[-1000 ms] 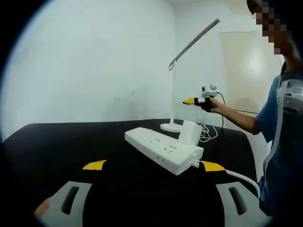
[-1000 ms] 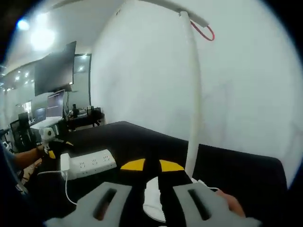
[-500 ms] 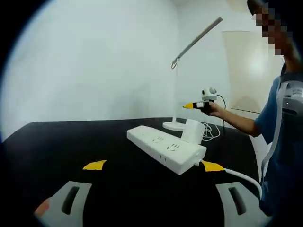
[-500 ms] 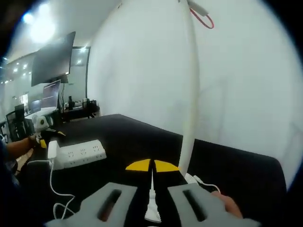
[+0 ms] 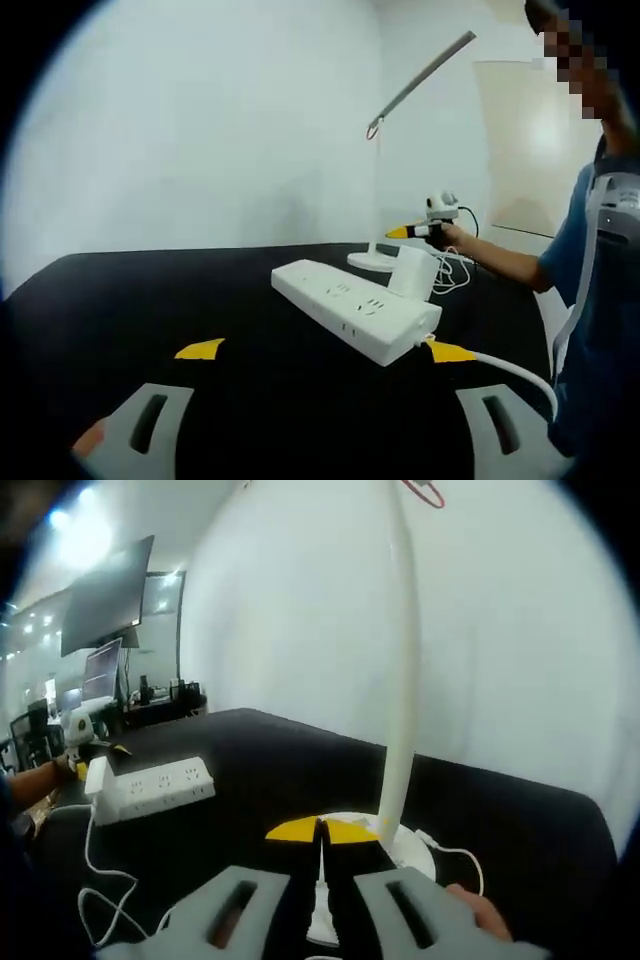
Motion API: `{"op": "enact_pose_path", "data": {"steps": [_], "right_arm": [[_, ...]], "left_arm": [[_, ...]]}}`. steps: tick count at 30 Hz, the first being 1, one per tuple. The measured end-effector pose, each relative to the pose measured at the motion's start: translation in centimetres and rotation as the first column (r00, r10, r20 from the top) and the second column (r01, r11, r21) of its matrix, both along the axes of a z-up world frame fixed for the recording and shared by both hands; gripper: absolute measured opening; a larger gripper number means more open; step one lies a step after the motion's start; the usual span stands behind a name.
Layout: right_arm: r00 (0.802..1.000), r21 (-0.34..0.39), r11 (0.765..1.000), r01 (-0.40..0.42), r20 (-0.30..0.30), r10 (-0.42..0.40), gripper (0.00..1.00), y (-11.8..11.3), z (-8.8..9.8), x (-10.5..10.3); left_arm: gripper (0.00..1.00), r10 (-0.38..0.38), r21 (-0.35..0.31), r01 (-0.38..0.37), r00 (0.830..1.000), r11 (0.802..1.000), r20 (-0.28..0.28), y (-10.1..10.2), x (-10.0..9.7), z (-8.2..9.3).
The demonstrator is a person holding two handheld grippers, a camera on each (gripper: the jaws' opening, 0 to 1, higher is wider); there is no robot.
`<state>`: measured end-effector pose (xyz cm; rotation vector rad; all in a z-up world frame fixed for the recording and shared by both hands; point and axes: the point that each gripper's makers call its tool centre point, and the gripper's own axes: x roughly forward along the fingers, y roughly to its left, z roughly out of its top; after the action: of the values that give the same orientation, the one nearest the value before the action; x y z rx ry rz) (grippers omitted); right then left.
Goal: Insert the desk lamp plug into the socket, turn on the power strip switch, turn on the lamp switch, then turn off the lamp switch, turn off the power strip switch, and remove the plug from the socket.
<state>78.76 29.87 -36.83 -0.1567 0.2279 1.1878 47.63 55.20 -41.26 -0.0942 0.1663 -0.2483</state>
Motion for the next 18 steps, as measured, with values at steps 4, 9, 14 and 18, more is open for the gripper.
{"op": "enact_pose_path", "data": {"steps": [4,9,14,18], "right_arm": [[1.000,0.019,1.000,0.022,-0.009,-0.022,0.04,-0.2,-0.7,1.0],[0.999,0.024,0.999,0.028,-0.038,-0.027,0.04,-0.1,-2.1,0.6],[0.998,0.027,0.999,0.032,-0.057,-0.031,0.04,0.0,-2.9,0.6],[0.997,0.046,0.998,0.046,-0.070,-0.043,0.04,-0.3,-3.1,0.9]], "left_arm": [[0.74,0.002,0.004,-0.002,1.000,1.000,-0.008,0.1,0.1,-0.2],[0.74,0.001,0.012,-0.001,1.000,1.000,-0.021,-0.1,0.2,-0.5],[0.73,0.002,0.003,-0.002,1.000,1.000,-0.009,0.0,0.1,-0.3],[0.73,0.010,-0.008,-0.010,1.000,1.000,0.006,0.2,0.1,0.1]]}}
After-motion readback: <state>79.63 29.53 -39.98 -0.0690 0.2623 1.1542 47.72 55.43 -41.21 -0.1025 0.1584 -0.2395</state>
